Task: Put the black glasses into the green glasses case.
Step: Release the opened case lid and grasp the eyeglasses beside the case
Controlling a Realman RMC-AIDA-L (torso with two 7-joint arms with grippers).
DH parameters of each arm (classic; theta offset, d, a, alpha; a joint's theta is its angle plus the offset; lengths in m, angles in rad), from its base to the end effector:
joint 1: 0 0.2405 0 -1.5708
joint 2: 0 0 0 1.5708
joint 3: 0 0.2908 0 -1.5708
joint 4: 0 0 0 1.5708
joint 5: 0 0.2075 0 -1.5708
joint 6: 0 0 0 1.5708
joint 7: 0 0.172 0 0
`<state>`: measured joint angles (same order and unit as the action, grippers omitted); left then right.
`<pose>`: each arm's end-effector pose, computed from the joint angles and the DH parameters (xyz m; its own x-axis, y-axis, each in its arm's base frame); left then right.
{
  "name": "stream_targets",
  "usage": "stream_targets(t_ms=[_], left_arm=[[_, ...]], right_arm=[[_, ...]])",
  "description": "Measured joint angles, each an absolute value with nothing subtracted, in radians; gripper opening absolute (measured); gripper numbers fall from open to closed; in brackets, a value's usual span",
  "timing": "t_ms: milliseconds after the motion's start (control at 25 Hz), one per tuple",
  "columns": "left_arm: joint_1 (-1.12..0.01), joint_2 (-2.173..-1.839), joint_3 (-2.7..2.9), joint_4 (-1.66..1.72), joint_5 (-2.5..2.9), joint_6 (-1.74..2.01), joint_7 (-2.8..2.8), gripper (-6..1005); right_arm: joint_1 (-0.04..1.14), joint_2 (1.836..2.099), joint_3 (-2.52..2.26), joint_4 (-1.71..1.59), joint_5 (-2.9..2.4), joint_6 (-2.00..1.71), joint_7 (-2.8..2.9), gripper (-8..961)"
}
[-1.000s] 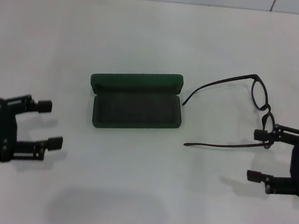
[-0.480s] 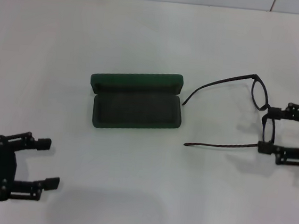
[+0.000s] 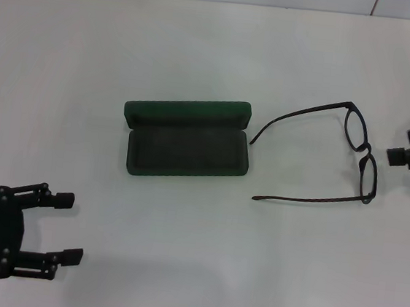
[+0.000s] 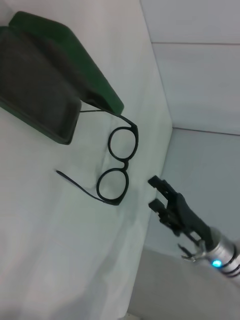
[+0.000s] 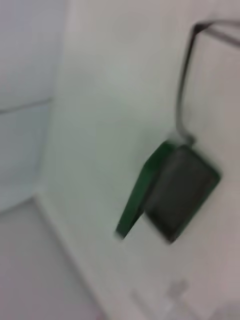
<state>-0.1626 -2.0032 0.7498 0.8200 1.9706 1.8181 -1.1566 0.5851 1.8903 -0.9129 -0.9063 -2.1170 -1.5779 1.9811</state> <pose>-0.3574 0.2255 0.0073 0.8616 0.2739 0.4274 0.3735 -0.9123 -0.1682 0.2767 0.3930 0.0390 0.7740 -0.5942 -0.2187 -0.6308 -0.7537 -0.1846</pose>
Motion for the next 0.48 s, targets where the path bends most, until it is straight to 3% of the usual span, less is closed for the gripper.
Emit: stream_targets(t_ms=[160, 480], left_arm=[[-0.179, -2.001, 0.749, 0.820, 1.976, 1.818, -1.157, 869], [-0.218, -1.999, 0.755, 0.812, 1.977, 1.818, -1.156, 868]], right_arm=[[0.691, 1.869, -0.916, -0.935, -2.299, -1.626, 2.232, 803], [0.842, 1.877, -0.947, -0.912, -2.500, -1.660, 2.547, 799]])
